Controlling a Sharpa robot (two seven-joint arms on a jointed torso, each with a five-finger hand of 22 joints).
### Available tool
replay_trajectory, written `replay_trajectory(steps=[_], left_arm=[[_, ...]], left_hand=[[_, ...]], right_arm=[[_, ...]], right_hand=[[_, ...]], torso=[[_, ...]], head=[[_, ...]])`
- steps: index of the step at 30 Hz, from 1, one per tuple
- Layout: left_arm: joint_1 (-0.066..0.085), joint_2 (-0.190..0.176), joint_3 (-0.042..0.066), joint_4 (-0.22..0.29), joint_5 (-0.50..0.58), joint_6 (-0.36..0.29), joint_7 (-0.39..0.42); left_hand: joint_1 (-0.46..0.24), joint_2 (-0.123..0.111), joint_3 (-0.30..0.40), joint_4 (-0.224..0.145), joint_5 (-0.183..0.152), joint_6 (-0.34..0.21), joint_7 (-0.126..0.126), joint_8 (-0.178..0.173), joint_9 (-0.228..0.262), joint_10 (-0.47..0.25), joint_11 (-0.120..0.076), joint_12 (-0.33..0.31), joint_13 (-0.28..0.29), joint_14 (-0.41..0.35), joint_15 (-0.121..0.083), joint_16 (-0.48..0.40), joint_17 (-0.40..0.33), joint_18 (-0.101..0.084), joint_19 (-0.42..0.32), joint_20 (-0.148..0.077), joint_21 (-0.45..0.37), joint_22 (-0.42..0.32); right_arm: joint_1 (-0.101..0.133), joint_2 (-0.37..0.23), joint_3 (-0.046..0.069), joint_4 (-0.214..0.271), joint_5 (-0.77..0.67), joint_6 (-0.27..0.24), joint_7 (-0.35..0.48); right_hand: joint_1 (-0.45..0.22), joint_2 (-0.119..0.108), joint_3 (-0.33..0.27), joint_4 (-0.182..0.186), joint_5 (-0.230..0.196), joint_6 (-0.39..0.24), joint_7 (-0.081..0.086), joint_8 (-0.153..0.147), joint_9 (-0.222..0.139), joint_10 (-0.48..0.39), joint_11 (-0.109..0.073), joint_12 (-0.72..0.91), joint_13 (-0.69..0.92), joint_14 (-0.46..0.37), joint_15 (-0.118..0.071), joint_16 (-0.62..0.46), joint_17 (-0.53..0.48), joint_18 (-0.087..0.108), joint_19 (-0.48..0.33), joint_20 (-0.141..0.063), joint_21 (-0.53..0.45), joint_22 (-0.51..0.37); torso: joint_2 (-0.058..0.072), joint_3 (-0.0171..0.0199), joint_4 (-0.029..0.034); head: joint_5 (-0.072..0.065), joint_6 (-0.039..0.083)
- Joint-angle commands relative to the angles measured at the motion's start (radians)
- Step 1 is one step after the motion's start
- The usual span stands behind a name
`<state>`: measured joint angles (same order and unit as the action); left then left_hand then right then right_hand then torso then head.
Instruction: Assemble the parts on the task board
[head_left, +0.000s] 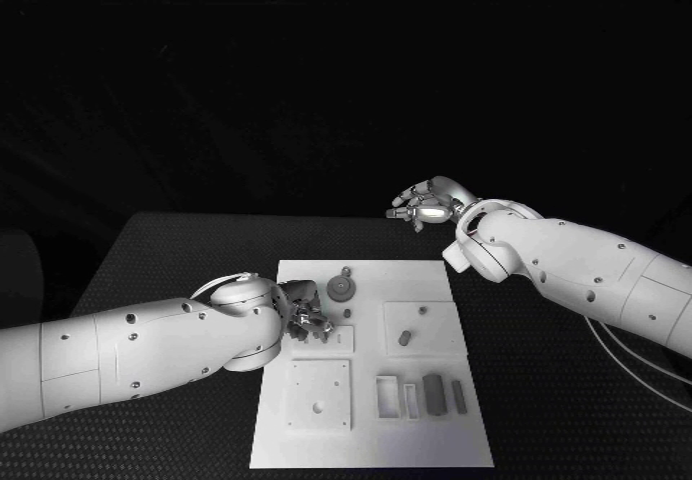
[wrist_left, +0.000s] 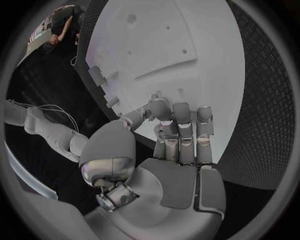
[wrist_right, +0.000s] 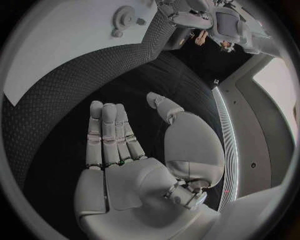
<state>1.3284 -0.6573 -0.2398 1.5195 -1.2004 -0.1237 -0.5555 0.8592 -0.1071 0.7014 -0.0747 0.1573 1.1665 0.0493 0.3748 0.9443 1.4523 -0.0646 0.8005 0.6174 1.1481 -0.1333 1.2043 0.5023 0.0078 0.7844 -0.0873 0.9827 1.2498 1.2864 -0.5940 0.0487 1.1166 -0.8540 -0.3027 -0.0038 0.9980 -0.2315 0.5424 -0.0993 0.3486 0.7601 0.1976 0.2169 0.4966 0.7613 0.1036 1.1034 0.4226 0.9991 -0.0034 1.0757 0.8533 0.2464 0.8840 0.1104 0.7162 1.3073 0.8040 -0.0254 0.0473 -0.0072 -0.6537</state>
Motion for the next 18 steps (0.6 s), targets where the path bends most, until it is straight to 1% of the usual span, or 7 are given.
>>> replay_trajectory(steps=[1, 5, 12, 14, 18], left_arm=[[-0.001, 0.000, 0.000, 0.002, 0.001, -0.021, 0.017], [-0.001, 0.000, 0.000, 0.002, -0.004, -0.021, 0.020], [-0.003, 0.003, 0.000, -0.002, -0.018, -0.016, 0.019], [-0.004, 0.004, 0.000, -0.003, -0.023, -0.016, 0.019], [-0.008, 0.006, 0.000, -0.004, -0.055, -0.018, 0.020]], left_hand=[[0.001, -0.011, -0.002, 0.006, -0.006, 0.064, -0.058, -0.003, -0.001, -0.049, -0.043, -0.007, -0.002, -0.005, 0.001, -0.004, -0.001, -0.006, 0.002, -0.136, -0.005, 0.001], [0.004, -0.013, -0.002, 0.007, -0.007, 0.064, -0.058, -0.003, -0.001, -0.049, -0.043, -0.006, -0.002, -0.006, 0.001, -0.004, -0.002, -0.005, 0.002, -0.136, -0.005, 0.001], [0.007, -0.028, -0.004, 0.012, -0.012, 0.063, -0.057, -0.005, -0.001, -0.049, -0.042, -0.005, -0.003, -0.006, 0.001, -0.002, -0.004, -0.006, 0.003, -0.136, -0.007, 0.003], [0.007, -0.029, -0.004, 0.013, -0.013, 0.063, -0.057, -0.005, -0.001, -0.049, -0.042, -0.005, -0.003, -0.006, 0.001, -0.002, -0.004, -0.006, 0.003, -0.136, -0.007, 0.003], [0.009, -0.033, -0.004, 0.014, -0.014, 0.063, -0.057, -0.005, -0.001, -0.049, -0.042, -0.005, -0.004, -0.006, 0.001, -0.002, -0.005, -0.006, 0.003, -0.136, -0.008, 0.004]], right_arm=[[-0.001, 0.000, 0.000, 0.001, 0.000, 0.012, 0.007], [-0.001, 0.000, 0.000, 0.002, 0.000, 0.012, 0.007], [-0.001, -0.001, 0.000, 0.002, 0.000, 0.012, 0.007], [-0.001, -0.002, 0.000, 0.003, 0.000, 0.012, 0.007], [-0.001, -0.002, 0.000, 0.003, 0.001, 0.013, 0.007]], right_hand=[[-0.002, 0.008, -0.005, 0.000, 0.002, -0.007, 0.015, 0.006, -0.001, -0.005, 0.000, 0.006, -0.002, -0.007, 0.000, 0.005, -0.001, 0.015, 0.000, 0.005, -0.006, 0.020], [-0.002, 0.008, -0.006, 0.000, 0.002, -0.007, 0.015, 0.006, -0.001, -0.005, 0.000, 0.007, -0.002, -0.007, 0.000, 0.005, -0.002, 0.015, 0.000, 0.005, -0.007, 0.020], [-0.003, 0.008, -0.006, 0.000, 0.002, -0.007, 0.015, 0.006, -0.002, -0.005, 0.000, 0.007, -0.003, -0.007, 0.000, 0.006, -0.002, 0.015, 0.000, 0.005, -0.007, 0.020], [-0.003, 0.008, -0.006, 0.000, 0.002, -0.007, 0.015, 0.006, -0.002, -0.005, 0.000, 0.007, -0.003, -0.008, 0.000, 0.006, -0.002, 0.015, 0.000, 0.005, -0.007, 0.020], [-0.003, 0.008, -0.006, 0.000, 0.002, -0.007, 0.015, 0.006, -0.002, -0.006, 0.000, 0.007, -0.003, -0.008, 0.000, 0.006, -0.003, 0.015, 0.000, 0.005, -0.007, 0.020]], torso=[[0.000, -0.0001, -0.0003], [0.000, 0.0001, -0.0003], [0.000, 0.0002, 0.0001], [0.000, 0.0001, 0.0003], [0.000, 0.0000, 0.0002]], head=[[0.000, 0.000], [0.000, 0.001], [0.001, 0.001], [0.001, 0.000], [0.000, -0.001]])
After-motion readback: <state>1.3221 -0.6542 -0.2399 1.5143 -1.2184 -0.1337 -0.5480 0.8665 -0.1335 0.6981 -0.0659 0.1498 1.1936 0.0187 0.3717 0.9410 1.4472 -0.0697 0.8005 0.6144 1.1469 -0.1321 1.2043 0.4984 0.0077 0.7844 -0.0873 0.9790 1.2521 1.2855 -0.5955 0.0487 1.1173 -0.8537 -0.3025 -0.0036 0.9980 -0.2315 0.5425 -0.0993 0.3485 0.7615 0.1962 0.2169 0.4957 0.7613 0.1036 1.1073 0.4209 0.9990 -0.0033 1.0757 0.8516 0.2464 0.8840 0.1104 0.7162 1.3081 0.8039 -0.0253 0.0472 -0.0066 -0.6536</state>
